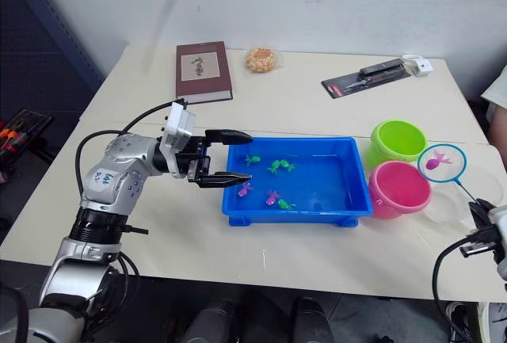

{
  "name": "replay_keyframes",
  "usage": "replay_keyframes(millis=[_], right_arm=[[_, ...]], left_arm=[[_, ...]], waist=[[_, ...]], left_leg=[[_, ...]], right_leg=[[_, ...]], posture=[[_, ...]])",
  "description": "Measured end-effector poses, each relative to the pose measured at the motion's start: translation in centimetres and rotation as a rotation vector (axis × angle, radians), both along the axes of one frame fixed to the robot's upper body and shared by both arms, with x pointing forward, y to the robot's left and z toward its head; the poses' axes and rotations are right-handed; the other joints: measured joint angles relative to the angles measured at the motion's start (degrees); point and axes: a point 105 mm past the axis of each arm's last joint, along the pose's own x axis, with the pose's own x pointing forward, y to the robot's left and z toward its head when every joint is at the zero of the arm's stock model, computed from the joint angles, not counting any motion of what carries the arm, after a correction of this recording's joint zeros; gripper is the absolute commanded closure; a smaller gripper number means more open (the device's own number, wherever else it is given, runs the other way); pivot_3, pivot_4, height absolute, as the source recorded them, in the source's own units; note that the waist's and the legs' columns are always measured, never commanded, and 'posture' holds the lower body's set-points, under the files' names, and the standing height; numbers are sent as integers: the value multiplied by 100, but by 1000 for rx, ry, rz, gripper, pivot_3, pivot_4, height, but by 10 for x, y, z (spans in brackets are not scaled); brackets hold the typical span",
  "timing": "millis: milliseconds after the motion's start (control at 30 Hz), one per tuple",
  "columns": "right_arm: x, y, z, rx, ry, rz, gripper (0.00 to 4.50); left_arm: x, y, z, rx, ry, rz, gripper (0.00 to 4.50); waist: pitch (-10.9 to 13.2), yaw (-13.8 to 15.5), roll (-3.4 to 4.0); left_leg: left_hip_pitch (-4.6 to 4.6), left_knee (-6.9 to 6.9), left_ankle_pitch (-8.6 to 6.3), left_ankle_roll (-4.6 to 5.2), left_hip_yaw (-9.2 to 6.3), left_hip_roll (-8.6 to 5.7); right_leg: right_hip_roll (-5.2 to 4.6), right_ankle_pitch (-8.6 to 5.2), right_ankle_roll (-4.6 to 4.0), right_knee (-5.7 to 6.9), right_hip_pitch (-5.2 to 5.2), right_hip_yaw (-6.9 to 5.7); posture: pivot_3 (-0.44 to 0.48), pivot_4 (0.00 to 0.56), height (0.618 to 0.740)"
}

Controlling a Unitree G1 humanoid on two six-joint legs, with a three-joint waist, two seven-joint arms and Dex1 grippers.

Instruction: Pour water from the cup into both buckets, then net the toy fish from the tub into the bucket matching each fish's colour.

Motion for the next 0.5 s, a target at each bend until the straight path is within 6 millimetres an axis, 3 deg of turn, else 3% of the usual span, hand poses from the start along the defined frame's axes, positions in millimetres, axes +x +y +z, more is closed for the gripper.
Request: replay_keyframes(millis=[500], right_arm=[[-9, 23, -18, -765, -22, 165, 4500]], left_arm=[[-4, -6, 3, -9, -1, 6, 9]], waist=[[-1, -6, 3]], left_leg=[[3, -1, 4, -9, 2, 0]], right_leg=[[2, 0, 0, -1, 0, 6]], posture=[[0, 150, 738]])
